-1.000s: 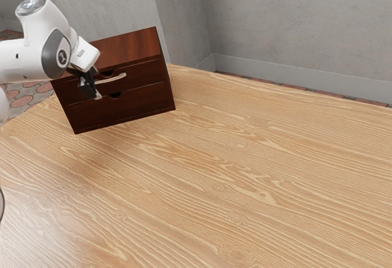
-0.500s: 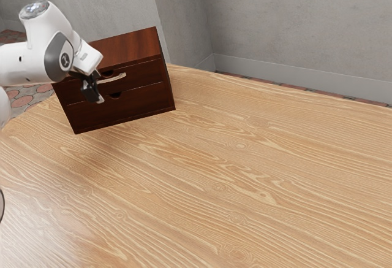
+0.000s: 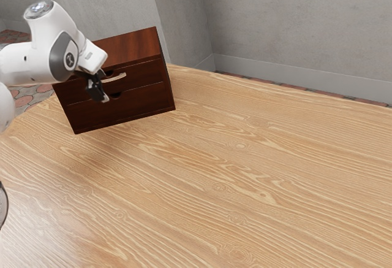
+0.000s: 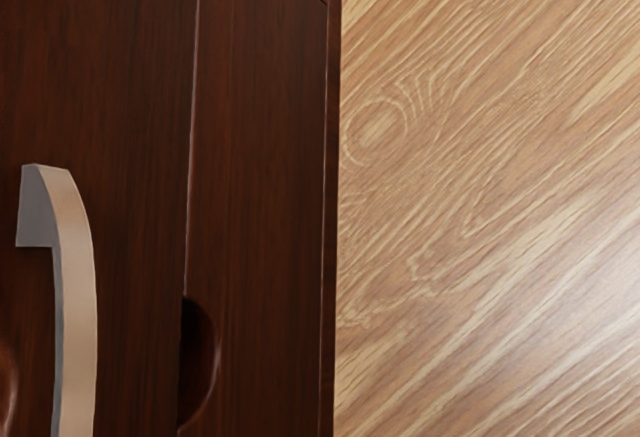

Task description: Pull the drawer handle with one arm to open the drawer

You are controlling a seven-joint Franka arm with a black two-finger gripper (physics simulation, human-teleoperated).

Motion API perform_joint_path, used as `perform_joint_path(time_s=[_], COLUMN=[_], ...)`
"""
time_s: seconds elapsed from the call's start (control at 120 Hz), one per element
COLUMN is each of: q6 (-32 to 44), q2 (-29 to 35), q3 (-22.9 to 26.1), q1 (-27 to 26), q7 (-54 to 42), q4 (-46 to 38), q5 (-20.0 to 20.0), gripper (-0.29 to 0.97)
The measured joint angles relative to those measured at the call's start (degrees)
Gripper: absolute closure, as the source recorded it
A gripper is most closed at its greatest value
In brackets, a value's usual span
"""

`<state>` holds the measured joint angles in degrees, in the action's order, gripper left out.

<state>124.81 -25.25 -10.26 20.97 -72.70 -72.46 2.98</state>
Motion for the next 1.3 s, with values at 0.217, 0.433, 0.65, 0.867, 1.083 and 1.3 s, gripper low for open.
perform_joint_path(time_s=[0.217, 0.433, 0.65, 0.867, 1.083, 1.3], q6=[-0.2, -0.3, -0.1, 0.0, 0.2, 0.3], q2=[-2.2, -4.1, -5.0, -5.8, -8.1, -9.8], q3=[-0.1, -0.1, 0.0, 0.0, 0.3, 1.3], q1=[0.3, 0.3, 0.7, 0.7, 2.2, 2.4], q7=[0.1, 0.1, 0.2, 0.1, 0.0, -0.1], q4=[2.9, 4.5, 4.5, 6.4, 9.3, 10.7], q5=[0.5, 1.1, 1.2, 2.8, 4.9, 5.7], gripper=[0.0, 0.0, 0.0, 0.0, 0.0, -0.01])
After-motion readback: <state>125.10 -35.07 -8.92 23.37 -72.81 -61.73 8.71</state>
